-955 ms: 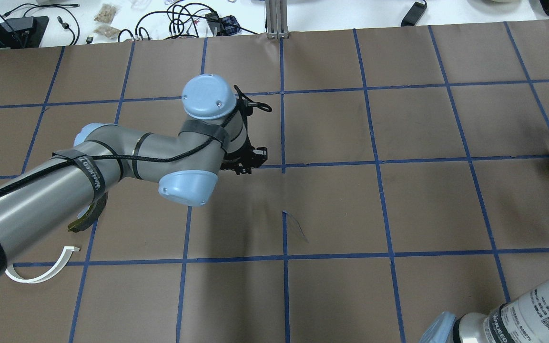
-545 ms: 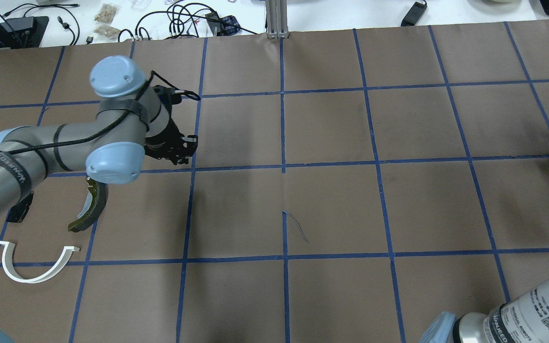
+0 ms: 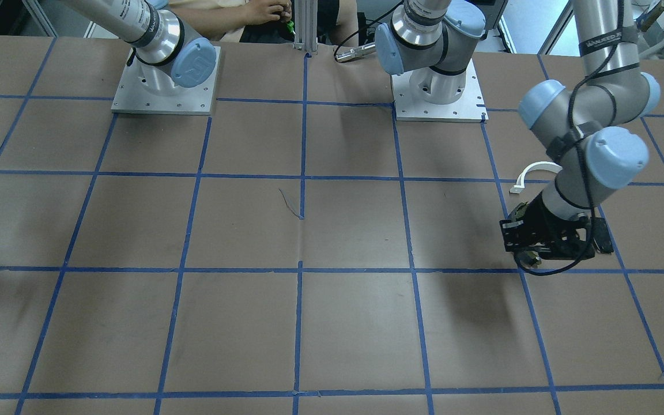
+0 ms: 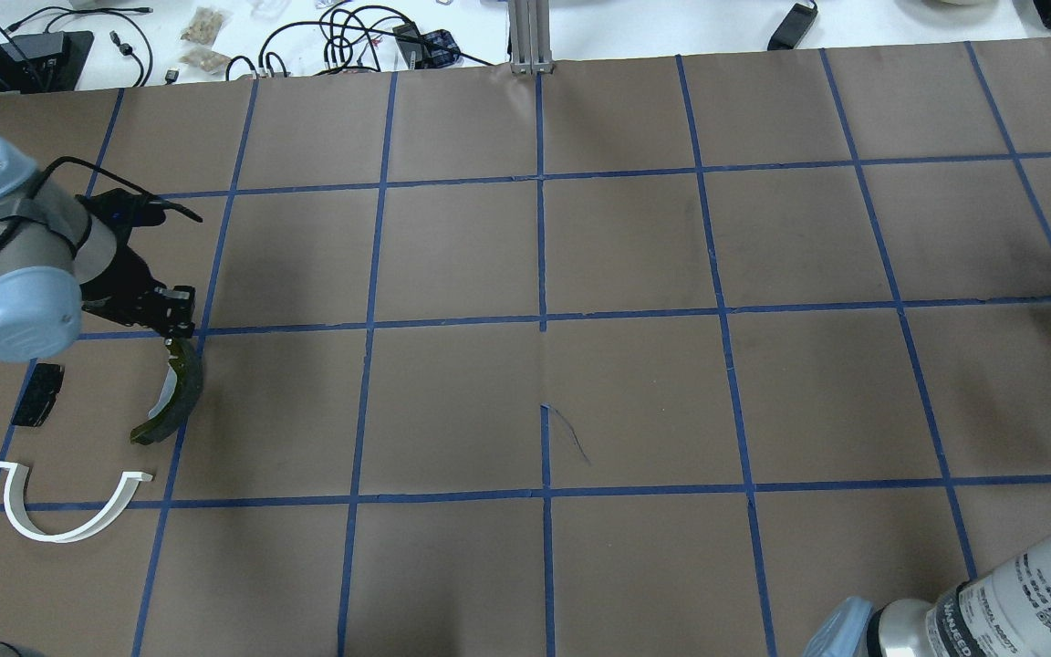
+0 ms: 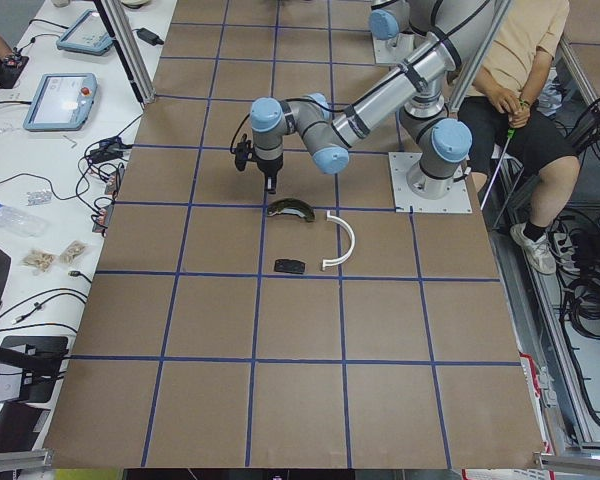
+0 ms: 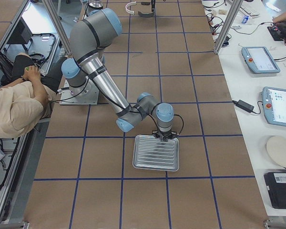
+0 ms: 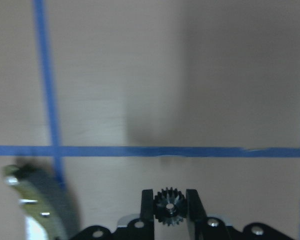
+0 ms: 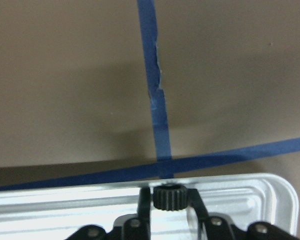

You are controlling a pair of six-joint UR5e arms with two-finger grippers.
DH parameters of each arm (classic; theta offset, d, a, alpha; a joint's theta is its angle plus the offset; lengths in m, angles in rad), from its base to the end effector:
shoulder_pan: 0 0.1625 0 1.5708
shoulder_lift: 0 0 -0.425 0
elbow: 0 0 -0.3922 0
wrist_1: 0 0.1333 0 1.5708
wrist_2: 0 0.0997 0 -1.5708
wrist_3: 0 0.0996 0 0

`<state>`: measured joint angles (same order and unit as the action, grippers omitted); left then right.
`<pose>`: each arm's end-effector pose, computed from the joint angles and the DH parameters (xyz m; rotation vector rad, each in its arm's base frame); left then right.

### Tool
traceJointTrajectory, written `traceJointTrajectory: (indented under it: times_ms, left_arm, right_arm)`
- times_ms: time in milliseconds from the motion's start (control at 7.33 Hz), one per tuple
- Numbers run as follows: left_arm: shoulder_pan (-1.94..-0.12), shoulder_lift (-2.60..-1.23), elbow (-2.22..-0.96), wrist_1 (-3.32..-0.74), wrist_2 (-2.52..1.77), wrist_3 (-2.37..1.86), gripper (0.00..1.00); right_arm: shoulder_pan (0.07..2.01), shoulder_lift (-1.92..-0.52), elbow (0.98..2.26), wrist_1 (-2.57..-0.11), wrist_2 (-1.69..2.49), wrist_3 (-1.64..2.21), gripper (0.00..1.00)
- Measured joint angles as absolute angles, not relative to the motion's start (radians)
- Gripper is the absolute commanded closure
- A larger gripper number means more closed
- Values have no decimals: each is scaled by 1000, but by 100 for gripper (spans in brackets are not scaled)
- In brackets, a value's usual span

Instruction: Place bearing gear from tray to pile

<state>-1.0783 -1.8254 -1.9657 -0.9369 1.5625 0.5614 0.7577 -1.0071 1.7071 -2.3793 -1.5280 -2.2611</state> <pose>0.1265 -0.5194 0.2355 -0.1076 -3.1247 -0.0146 -0.3681 -0.5377 0.1810 2.0122 -2.2705 0.0704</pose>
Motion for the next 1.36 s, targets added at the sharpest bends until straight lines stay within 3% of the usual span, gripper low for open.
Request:
traceJointTrajectory:
  times_ms: [273, 409, 545, 955, 1364]
  left_arm:
    - [-947, -1846, -1968, -930, 1562, 735, 100]
    - [-919, -1855, -1974, -930, 1563, 764, 76]
    - [-907, -1861, -1981, -930, 1566, 777, 1]
    - [-900, -1868, -1986, -922, 1573, 808, 0]
    - [-971, -1812, -1922, -994, 1571, 773, 0]
  right_arm:
    - [762, -1012, 1708, -2379, -1577, -2229, 100]
    - [765, -1022, 1706, -2376, -1603, -2184, 100]
    - [773, -1041, 1706, -2365, -1615, -2107, 100]
    - [927, -1179, 1768, -2265, -1617, -1658, 100]
    - [1207, -1323, 1963, -2284, -1595, -1052, 100]
